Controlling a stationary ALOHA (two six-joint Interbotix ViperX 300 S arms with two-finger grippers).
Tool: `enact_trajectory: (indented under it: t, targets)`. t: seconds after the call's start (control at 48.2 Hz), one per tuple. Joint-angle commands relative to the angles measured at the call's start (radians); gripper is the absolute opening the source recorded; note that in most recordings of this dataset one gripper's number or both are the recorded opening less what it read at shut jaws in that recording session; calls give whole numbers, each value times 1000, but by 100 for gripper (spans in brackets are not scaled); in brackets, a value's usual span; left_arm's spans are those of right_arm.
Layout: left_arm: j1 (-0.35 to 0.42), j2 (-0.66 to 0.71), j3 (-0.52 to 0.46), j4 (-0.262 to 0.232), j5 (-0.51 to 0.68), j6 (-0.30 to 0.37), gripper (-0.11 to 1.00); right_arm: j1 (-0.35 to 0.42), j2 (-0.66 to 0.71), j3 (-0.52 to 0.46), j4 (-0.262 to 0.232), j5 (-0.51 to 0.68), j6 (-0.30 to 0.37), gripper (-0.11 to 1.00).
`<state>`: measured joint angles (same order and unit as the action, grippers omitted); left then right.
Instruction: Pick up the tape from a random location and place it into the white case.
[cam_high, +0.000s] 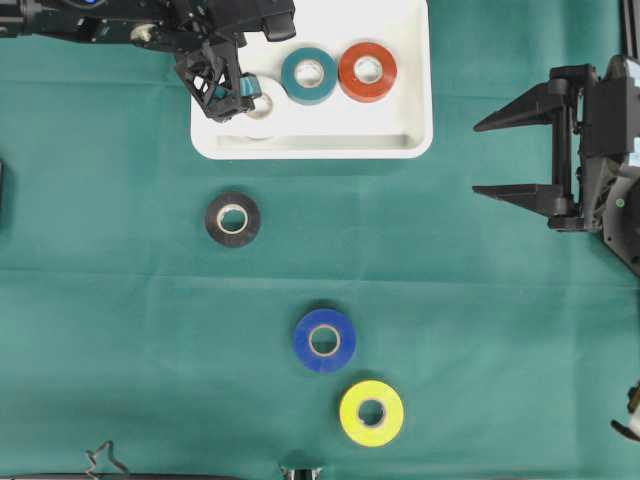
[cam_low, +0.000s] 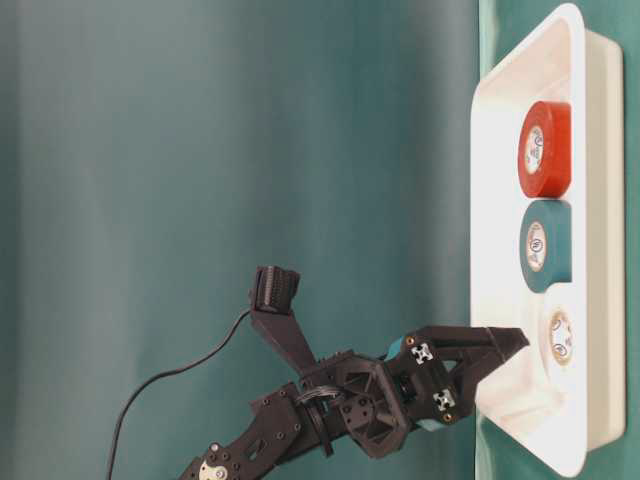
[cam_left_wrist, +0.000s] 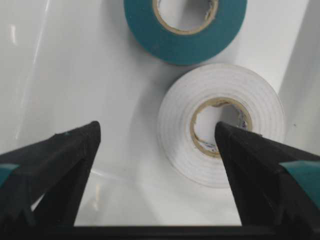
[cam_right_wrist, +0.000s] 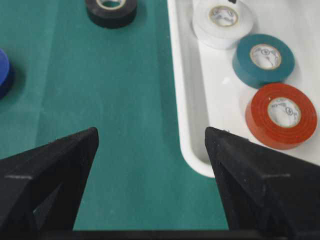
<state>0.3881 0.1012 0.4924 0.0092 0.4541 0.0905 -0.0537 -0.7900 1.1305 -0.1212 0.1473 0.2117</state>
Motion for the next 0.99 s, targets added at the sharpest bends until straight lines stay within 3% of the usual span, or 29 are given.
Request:
enact_trajectory:
  t: [0.0, 0.187, 0.705, 0.974]
  targets:
    - [3, -25, -9, -2, -3, 2, 97, -2, 2, -25, -2, -6, 0, 85]
    - [3, -38, -18, -2, 12, 3, 97, -2, 3, -25, -2, -6, 0, 85]
    - [-5, -190, -101, -2, 207, 3, 97, -2, 3, -32, -2, 0, 0, 85]
    - [-14, -213, -91, -2, 209, 9, 97, -2, 3, -35, -2, 6, 0, 85]
